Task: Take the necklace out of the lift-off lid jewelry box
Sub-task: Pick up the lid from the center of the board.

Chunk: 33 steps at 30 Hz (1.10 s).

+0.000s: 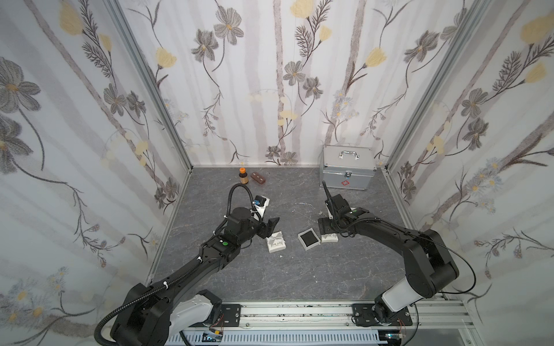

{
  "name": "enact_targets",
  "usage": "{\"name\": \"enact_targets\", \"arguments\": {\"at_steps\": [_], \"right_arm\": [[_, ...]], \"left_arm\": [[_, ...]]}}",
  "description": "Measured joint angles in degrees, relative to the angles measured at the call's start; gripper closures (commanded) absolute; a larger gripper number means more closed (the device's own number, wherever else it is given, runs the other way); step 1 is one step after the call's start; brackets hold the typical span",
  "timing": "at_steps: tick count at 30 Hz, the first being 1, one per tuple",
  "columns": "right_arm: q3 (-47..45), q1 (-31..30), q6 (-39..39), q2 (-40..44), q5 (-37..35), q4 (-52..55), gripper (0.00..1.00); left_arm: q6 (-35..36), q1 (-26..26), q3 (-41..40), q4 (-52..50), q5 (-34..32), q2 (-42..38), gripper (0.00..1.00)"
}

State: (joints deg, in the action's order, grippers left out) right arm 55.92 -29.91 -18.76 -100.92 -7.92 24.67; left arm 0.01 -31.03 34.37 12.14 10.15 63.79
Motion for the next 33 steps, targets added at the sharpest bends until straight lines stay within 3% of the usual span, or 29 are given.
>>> {"name": "enact_targets", "arguments": {"at_steps": [12,19,24,33], "right_arm": [[-0.22,0.17,-1.18,-4.61,0.39,-0.24,0.12],[-0.28,0.13,-1.33,-5.99,0.83,-0.26,0.23],[-0.22,0.28,-1.31,-6.27,1.86,-0.33,0.37],[0.11,0.76,0.76,-1.49,4.28,0.0,0.35]], "left_arm": [[0.24,0.22,-0.52,0.15,-0.28,0.04,0.19],[0.26,0.33,-0.52,0.9,-0.52,0.81,0.19],[0.24,0.39,-0.52,1.33,-0.52,1.16,0.18],[0.61,0.5,-0.44,1.36,1.49,2.71,0.18]]}}
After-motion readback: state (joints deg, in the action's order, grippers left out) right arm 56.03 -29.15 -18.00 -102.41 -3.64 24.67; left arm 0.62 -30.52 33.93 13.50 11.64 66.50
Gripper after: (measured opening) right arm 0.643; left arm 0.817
